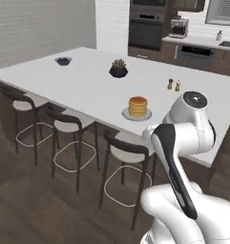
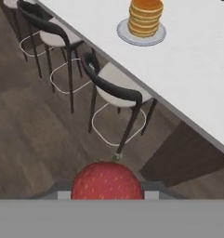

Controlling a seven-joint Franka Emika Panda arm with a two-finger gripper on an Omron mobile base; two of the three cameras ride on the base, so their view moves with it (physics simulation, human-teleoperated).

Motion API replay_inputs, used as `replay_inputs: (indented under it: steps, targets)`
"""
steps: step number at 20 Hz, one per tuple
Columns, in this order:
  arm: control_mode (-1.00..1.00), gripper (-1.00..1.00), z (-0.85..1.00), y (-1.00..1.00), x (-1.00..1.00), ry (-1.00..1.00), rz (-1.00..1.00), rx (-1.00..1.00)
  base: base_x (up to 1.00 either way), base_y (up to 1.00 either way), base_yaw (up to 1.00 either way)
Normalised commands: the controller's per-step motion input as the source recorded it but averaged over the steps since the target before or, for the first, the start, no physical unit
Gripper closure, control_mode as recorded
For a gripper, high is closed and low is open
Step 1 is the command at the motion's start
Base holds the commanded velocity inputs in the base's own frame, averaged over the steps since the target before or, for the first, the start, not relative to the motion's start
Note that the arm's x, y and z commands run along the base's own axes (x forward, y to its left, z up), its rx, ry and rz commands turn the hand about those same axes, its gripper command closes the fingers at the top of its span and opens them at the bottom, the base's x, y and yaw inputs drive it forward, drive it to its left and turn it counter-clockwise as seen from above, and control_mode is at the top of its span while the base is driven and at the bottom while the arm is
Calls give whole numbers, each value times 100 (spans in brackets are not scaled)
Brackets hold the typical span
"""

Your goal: Take the strawberry from the fridge and place it on top of the pancake, located on the dining counter.

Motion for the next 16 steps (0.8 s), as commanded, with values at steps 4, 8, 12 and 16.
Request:
replay_inputs:
  steps: [4, 8, 12, 16]
  targets:
    - [100, 100, 0, 0, 0, 0, 0, 0, 58, 37, -81]
    - [100, 100, 0, 0, 0, 0, 0, 0, 50, 56, -77]
    - [100, 100, 0, 0, 0, 0, 0, 0, 21, 77, -65]
    - [100, 100, 0, 0, 0, 0, 0, 0, 23, 80, -54]
